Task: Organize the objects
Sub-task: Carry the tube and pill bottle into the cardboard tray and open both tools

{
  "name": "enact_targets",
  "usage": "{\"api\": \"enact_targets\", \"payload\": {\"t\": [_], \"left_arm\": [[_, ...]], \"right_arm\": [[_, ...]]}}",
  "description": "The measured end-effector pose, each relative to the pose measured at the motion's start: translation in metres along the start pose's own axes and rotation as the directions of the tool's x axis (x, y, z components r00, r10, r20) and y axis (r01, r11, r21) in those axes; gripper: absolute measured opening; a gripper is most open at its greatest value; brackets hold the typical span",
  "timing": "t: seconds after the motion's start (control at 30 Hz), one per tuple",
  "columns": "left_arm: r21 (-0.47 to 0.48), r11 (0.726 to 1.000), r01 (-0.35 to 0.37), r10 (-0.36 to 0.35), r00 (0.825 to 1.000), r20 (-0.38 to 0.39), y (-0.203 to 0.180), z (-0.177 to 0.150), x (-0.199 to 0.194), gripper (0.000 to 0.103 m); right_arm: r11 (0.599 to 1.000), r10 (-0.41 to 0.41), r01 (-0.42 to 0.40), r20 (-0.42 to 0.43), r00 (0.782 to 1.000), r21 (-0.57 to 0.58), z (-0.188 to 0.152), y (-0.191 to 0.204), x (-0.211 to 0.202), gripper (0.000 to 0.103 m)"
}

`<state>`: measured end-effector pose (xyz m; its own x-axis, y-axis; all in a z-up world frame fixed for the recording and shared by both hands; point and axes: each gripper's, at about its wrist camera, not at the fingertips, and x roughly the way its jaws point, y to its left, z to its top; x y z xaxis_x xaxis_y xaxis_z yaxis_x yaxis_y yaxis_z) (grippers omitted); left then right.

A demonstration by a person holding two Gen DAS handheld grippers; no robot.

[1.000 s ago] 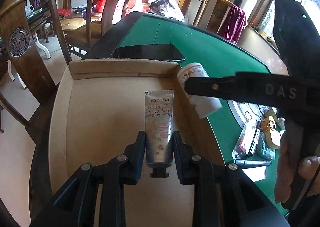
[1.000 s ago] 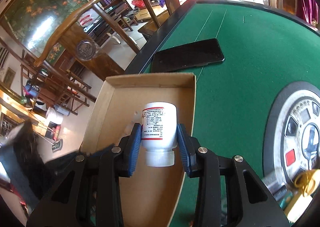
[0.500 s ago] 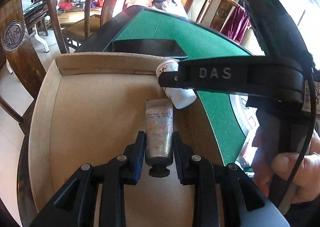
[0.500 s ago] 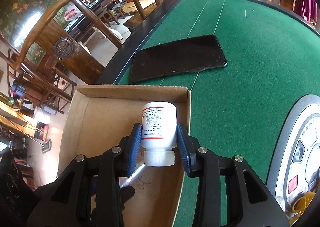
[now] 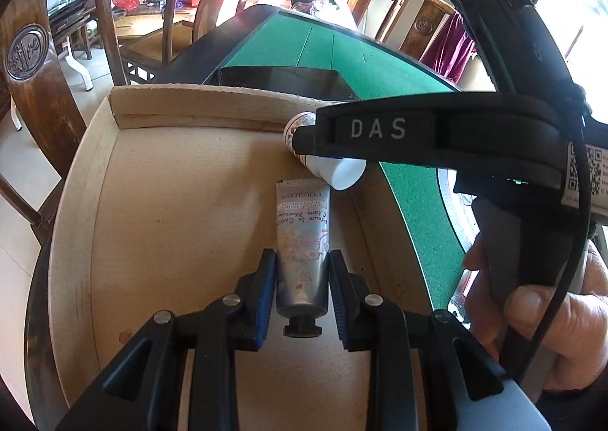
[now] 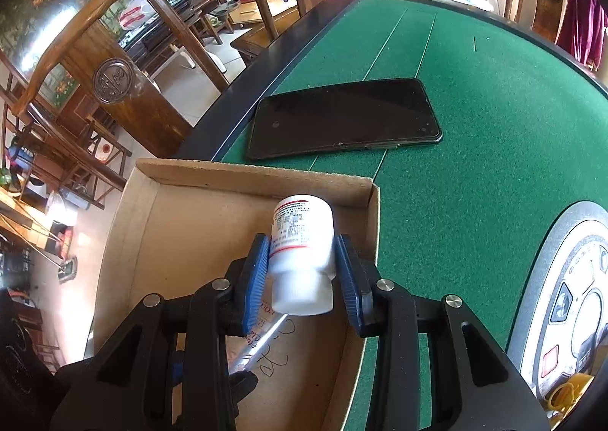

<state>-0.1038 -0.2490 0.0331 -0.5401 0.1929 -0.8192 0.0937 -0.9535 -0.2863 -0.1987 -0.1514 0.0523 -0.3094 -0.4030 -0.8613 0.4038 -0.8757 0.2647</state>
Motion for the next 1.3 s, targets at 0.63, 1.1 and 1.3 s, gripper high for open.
{"api": "enact_targets", "payload": {"t": [0.63,1.1,1.3], "left_arm": [[-0.049,0.996,0.074,-0.069,0.993,0.099,-0.013,-0.036,-0.064,0.028],[0.017,0.982,0.191,-0.191,0.972,0.137,-0.063,-0.124,-0.121,0.043],[0.039,0.98,0.195,-0.198,0.974,0.107,-0.089,-0.142,-0.118,0.051]], "right_arm": [[0.98,0.177,-0.186,0.111,0.978,0.077,-0.079,-0.035,-0.095,0.037],[0.974,0.13,-0.144,0.09,0.987,0.177,-0.216,-0.116,-0.129,0.038],[0.935,0.313,-0.317,0.055,0.948,0.156,-0.27,-0.1,-0.143,0.038]]}}
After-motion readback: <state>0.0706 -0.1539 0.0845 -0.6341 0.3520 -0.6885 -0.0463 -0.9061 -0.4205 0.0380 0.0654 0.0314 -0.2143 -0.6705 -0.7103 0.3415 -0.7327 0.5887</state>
